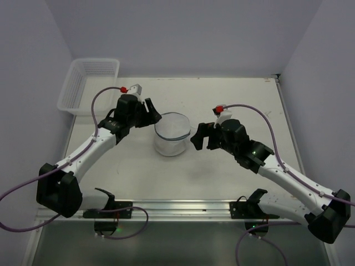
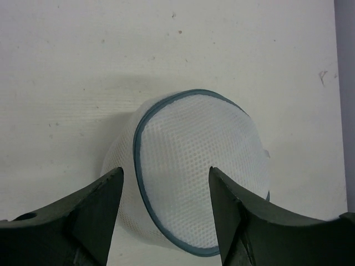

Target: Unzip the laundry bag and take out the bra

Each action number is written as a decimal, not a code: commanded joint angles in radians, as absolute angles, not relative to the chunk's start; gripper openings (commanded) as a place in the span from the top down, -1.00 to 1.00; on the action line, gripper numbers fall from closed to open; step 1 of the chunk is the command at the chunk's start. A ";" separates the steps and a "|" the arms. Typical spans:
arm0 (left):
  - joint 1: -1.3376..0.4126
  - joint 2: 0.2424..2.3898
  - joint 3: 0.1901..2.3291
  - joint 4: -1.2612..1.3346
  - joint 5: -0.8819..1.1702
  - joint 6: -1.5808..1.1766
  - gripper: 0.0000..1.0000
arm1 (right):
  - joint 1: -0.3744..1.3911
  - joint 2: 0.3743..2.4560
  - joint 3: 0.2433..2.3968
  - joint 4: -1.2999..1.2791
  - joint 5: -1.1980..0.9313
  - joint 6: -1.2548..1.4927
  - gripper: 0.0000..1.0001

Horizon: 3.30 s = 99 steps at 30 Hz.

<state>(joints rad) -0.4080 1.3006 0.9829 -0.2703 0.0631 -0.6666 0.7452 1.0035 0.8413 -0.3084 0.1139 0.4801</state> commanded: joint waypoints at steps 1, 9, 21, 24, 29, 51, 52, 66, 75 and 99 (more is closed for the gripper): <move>-0.396 1.368 1.055 -0.252 0.054 -0.571 -0.31 | 0.744 0.966 0.830 -0.313 0.126 0.515 -0.89; -0.394 1.473 1.088 -0.222 0.121 -0.528 -0.17 | 0.744 0.943 0.804 -0.305 0.120 0.529 -0.89; -0.394 1.490 1.049 -0.164 0.158 -0.534 0.72 | 0.744 0.969 0.799 -0.281 0.107 0.540 -0.89; -0.394 1.471 1.048 -0.163 0.152 -0.523 1.00 | 0.744 0.980 0.807 -0.281 0.107 0.537 -0.89; -0.396 1.442 1.072 -0.175 0.150 -0.514 1.00 | 0.744 0.997 0.824 -0.279 0.110 0.528 -0.88; -0.520 1.367 1.144 -0.163 0.261 -0.577 0.74 | 0.744 0.804 0.786 -0.273 0.316 0.614 -0.91; -0.535 1.374 1.144 -0.152 0.262 -0.601 0.71 | 0.742 0.787 0.779 -0.270 0.327 0.618 -0.93; -0.882 1.663 1.338 -0.071 0.196 -0.620 -0.10 | 0.744 0.522 0.663 -0.344 0.500 0.716 -0.97; -0.879 1.499 1.310 -0.195 -0.141 -0.637 -0.50 | 0.744 0.515 0.675 -0.356 0.486 0.673 -0.97; -0.661 1.536 1.232 -0.397 -0.109 -0.672 -0.67 | 0.744 0.609 0.678 -0.314 0.382 0.664 -0.97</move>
<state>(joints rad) -0.6685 1.5520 1.2446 -0.4065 -0.0910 -0.6544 0.7452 0.6086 0.6525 -0.3519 0.3927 0.6693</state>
